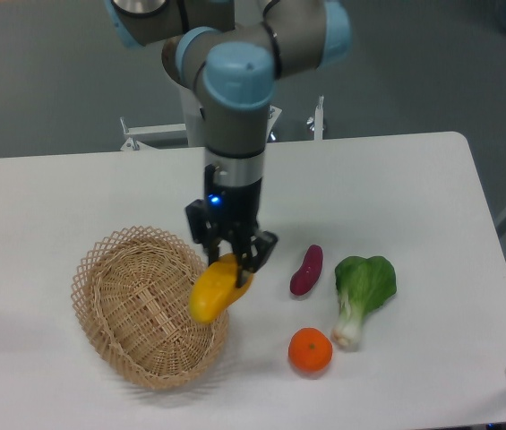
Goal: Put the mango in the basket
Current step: 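Carry the held mango over to the wicker basket, then lower the mango into the basket and open the gripper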
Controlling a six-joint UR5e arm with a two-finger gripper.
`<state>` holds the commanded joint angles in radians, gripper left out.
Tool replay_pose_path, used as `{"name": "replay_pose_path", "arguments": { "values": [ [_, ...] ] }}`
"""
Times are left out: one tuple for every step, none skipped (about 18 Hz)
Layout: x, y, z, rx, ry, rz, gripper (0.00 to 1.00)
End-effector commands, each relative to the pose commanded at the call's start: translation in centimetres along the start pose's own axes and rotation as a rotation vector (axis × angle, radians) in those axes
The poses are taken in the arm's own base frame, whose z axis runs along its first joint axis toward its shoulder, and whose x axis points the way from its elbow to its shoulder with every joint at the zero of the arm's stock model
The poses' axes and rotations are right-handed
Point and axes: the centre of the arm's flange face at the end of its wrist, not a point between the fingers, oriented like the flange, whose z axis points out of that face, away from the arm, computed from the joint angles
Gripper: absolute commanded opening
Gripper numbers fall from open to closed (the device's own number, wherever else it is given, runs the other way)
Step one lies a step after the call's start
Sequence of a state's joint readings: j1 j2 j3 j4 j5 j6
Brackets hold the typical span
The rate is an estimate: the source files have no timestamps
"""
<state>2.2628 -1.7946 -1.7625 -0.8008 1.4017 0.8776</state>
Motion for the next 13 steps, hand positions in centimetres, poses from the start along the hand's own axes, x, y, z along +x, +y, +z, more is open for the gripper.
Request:
{"name": "replay_pose_path", "arguments": {
  "values": [
    [1.1, -0.8, 0.6, -0.025, -0.007, 0.008, 0.45],
    [2.0, -1.3, 1.4, -0.049, -0.009, 0.023, 0.45],
    [2.6, -1.5, 2.7, -0.075, -0.003, 0.034, 0.45],
    [3.1, -1.7, 3.8, -0.095, 0.005, 0.043, 0.45],
    [3.5, -1.9, 5.1, -0.113, 0.013, 0.057, 0.45],
    [4.1, -2.1, 6.2, -0.131, 0.020, 0.073, 0.45],
    [4.6, -2.1, 7.2, -0.149, 0.027, 0.086, 0.46],
    [4.8, -2.0, 7.7, -0.167, 0.024, 0.095, 0.46],
    [4.8, -1.9, 8.1, -0.178, 0.025, 0.101, 0.46],
    [5.3, -2.1, 8.8, -0.186, 0.034, 0.119, 0.46],
    [5.5, -2.1, 9.1, -0.189, 0.038, 0.132, 0.46],
    [5.8, -2.1, 9.2, -0.193, 0.041, 0.138, 0.47],
    [5.9, -2.0, 9.4, -0.196, 0.045, 0.138, 0.46]
  ]
}}
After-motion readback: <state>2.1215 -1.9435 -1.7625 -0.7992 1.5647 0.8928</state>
